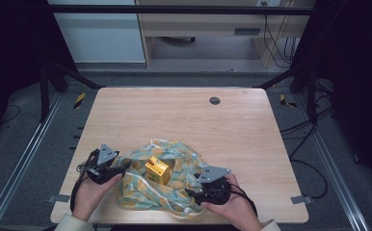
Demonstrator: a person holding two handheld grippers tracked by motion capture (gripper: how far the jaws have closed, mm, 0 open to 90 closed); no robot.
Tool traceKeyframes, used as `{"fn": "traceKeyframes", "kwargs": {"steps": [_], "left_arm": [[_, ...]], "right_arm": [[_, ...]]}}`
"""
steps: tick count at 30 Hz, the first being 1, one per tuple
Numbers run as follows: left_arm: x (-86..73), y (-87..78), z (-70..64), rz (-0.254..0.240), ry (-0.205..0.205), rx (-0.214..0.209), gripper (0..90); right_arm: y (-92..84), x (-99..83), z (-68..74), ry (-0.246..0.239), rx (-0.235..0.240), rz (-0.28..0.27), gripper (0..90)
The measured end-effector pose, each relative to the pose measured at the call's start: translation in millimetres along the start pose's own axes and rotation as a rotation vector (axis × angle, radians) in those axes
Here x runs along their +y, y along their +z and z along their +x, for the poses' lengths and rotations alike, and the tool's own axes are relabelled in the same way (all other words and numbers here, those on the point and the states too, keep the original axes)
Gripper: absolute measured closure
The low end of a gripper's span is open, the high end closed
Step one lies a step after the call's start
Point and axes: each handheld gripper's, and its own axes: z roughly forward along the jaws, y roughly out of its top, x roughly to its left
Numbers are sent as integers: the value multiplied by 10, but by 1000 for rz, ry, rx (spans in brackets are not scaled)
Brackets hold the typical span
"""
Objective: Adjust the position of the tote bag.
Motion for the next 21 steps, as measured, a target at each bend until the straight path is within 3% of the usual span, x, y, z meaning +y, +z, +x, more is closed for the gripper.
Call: {"fn": "traceKeyframes", "kwargs": {"steps": [3,11,21], "left_arm": [[29,-50,-36,-34,11,7,292],[72,-198,45,-145,-47,16,194],[-7,-298,317,-178,-142,90,143]], "right_arm": [[-62,6,-47,14,-28,-39,270],[-191,21,-235,96,-106,-137,167],[-301,-41,-508,197,-223,-184,92]]}}
